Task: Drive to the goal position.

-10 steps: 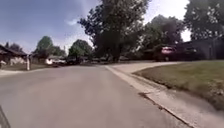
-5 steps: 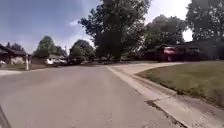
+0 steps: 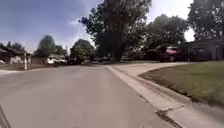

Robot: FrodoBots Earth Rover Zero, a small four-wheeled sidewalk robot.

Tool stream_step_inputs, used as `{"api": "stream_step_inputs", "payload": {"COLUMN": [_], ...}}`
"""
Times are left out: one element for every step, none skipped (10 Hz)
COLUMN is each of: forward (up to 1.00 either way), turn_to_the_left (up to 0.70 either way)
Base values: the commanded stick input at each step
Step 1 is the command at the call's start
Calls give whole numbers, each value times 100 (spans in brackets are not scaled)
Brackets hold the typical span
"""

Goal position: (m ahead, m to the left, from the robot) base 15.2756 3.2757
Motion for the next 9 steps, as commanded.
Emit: {"api": "stream_step_inputs", "payload": {"forward": [69, 69, 69, 69, 69, 69, 69, 69, 69], "turn_to_the_left": [3, 3, 3, 4, 32, 33, 16, 3, 3]}}
